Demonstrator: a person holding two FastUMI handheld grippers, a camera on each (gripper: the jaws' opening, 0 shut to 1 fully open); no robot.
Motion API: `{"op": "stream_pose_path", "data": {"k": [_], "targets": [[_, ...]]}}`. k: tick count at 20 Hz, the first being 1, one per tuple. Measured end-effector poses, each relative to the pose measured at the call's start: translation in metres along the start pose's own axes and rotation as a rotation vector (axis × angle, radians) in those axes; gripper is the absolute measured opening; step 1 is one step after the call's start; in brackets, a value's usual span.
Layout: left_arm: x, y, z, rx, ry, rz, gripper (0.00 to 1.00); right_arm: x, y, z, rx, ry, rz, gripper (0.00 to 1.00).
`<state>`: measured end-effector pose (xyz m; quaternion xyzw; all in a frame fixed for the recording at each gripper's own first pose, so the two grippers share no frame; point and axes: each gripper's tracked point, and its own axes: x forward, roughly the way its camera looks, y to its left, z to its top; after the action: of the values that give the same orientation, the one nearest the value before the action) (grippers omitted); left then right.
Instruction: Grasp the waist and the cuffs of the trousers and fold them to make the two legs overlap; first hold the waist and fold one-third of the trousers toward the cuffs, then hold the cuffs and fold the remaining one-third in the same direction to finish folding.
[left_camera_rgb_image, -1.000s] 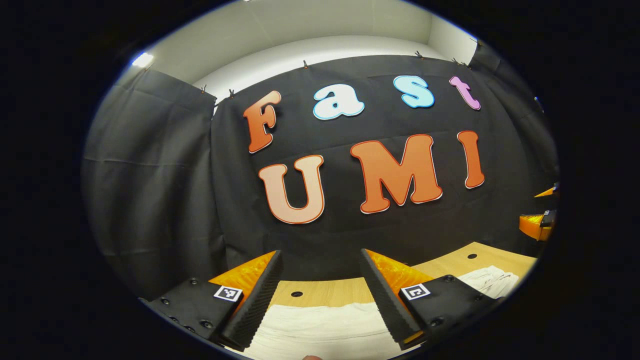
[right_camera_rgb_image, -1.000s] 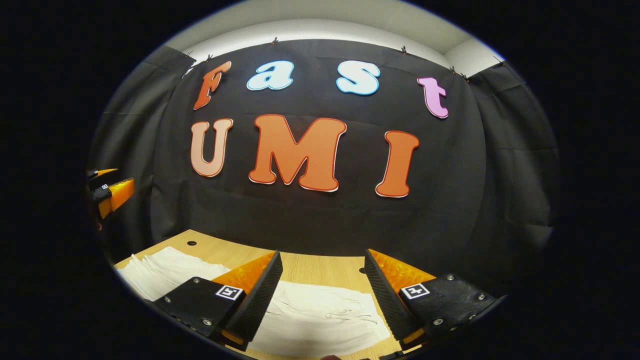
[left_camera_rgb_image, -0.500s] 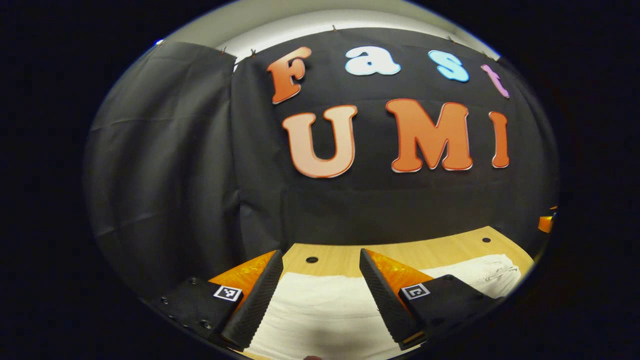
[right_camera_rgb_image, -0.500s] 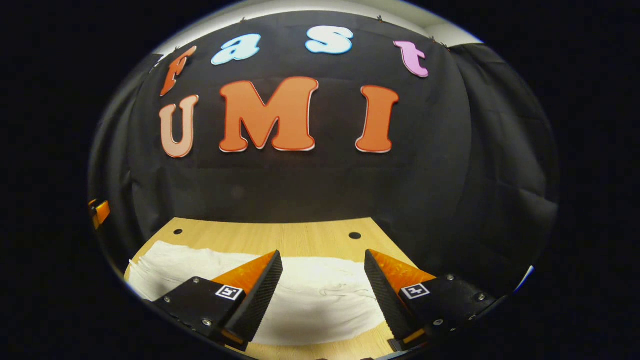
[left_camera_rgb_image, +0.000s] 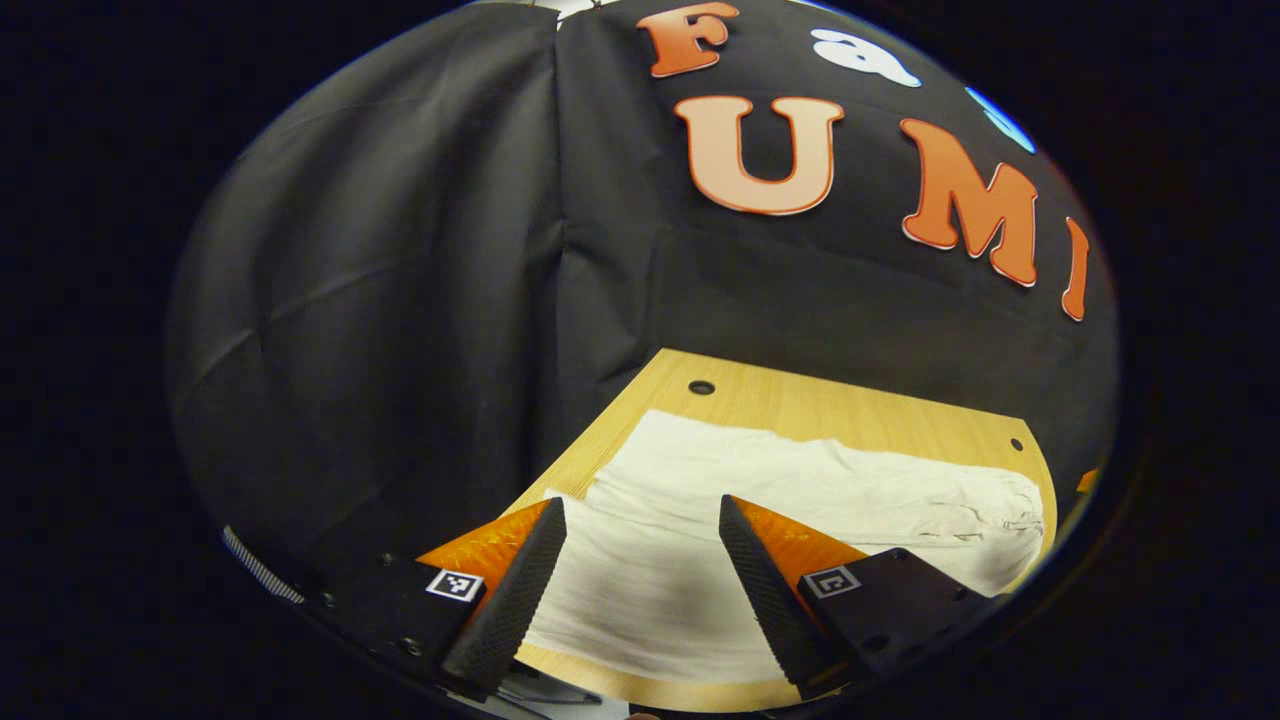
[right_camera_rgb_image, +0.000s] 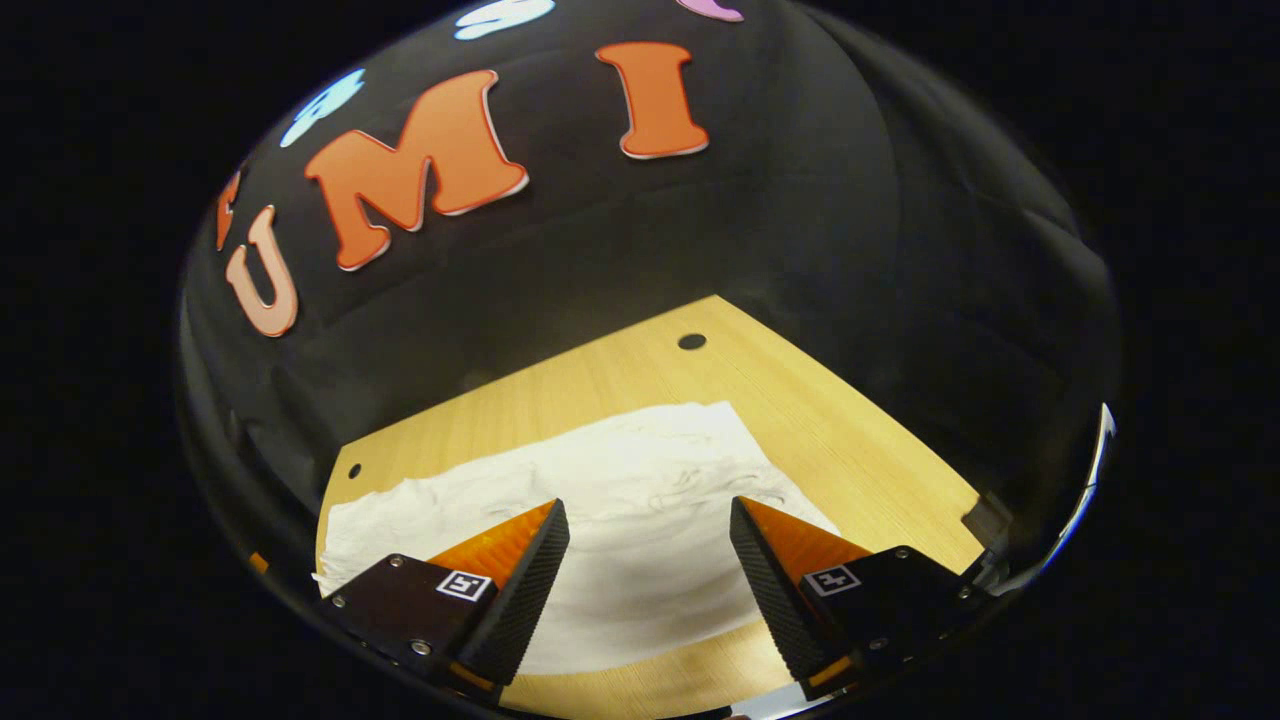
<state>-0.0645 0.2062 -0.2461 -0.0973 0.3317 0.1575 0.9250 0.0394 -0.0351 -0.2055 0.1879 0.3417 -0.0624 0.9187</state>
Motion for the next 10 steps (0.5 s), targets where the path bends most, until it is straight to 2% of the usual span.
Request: {"op": "stream_pose_path", "data": {"k": [4, 10], "targets": [[0.016, 0.024, -0.034, -0.037, 0.119, 0.031, 1.00, 0.019, -0.033, -0.017, 0.091, 0.101, -0.054, 0.97], [0.038, 0.047, -0.090, -0.234, 0.323, 0.046, 0.98, 0.041, -0.065, -0.050, 0.174, 0.229, -0.112, 0.97]]}}
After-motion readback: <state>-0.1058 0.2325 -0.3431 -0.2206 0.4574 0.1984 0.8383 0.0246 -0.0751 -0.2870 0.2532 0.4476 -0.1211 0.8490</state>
